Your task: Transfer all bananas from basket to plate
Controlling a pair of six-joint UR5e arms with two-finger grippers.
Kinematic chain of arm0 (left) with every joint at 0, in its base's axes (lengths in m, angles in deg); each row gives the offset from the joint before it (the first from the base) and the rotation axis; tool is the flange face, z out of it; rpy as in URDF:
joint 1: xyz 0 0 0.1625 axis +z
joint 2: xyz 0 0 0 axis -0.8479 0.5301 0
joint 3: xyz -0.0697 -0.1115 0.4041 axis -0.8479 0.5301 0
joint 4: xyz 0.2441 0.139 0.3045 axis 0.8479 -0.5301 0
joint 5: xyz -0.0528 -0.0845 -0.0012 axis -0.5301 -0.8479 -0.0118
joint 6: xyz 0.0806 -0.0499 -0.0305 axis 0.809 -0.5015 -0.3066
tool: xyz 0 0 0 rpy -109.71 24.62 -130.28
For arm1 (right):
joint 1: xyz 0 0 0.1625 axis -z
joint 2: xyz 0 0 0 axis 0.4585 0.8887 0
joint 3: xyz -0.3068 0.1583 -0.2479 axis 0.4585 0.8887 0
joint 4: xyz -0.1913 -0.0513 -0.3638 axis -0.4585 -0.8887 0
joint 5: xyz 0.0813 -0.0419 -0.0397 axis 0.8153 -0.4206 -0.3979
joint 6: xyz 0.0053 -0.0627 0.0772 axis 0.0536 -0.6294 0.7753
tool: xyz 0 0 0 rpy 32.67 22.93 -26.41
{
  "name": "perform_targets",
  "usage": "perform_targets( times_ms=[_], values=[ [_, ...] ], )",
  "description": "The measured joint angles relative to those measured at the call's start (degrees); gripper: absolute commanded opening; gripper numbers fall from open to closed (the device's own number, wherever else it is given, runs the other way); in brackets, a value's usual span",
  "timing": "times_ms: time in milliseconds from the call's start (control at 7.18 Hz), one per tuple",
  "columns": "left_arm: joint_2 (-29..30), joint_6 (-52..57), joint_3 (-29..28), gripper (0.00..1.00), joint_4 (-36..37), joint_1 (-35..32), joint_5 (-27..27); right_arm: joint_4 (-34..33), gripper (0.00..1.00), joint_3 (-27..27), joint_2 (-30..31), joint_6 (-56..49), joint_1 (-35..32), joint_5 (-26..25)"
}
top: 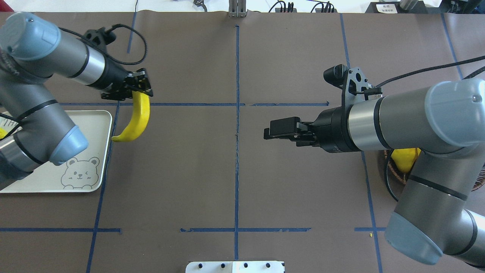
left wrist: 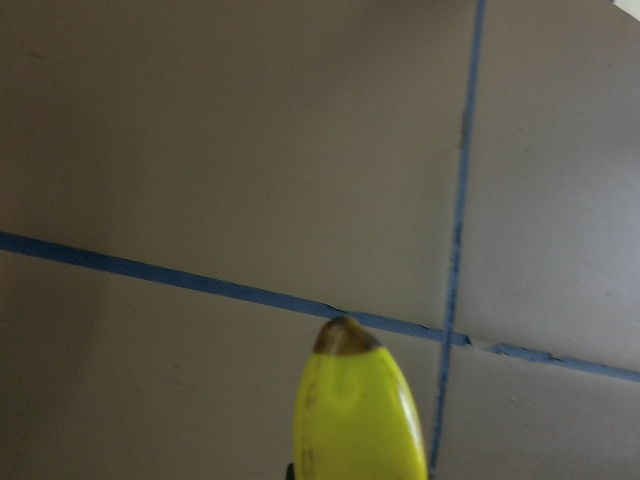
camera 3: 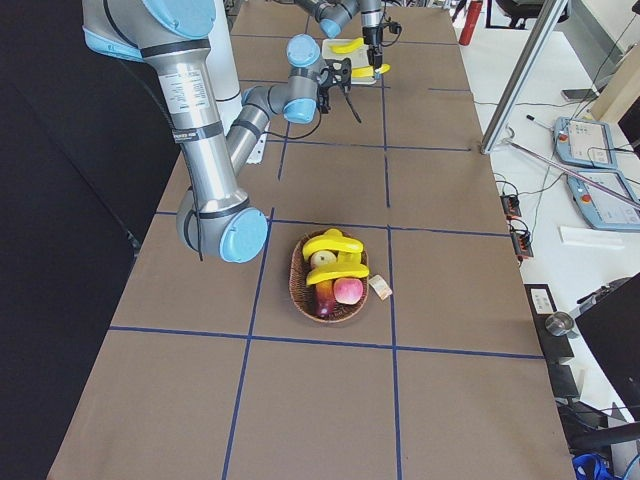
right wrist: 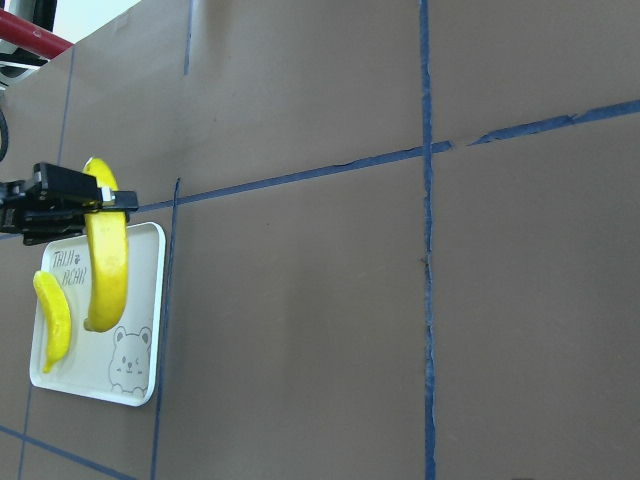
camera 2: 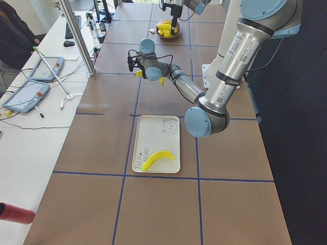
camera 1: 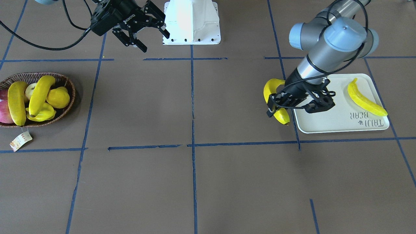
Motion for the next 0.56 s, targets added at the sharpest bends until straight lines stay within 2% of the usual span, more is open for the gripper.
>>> perform_targets(
  times_ms=[278,418,557],
  values=[
    [-10.6,1.3,0.2,0.00,0.7,-1.5,1.4,-0.1,1.00,0.1,1.0,0.0,-0.4,-0.3],
    [-14.9,1.7,0.4,0.00,0.6,-1.8,3.9,-0.1,1.00,0.3,1.2,-0.1,-0.4,-0.6],
    [-17.7,2.6,0.5,0.10,0.5,-1.9,6.5,-0.1,1.00,0.5,1.3,-0.1,-0.4,-0.7]
  ],
)
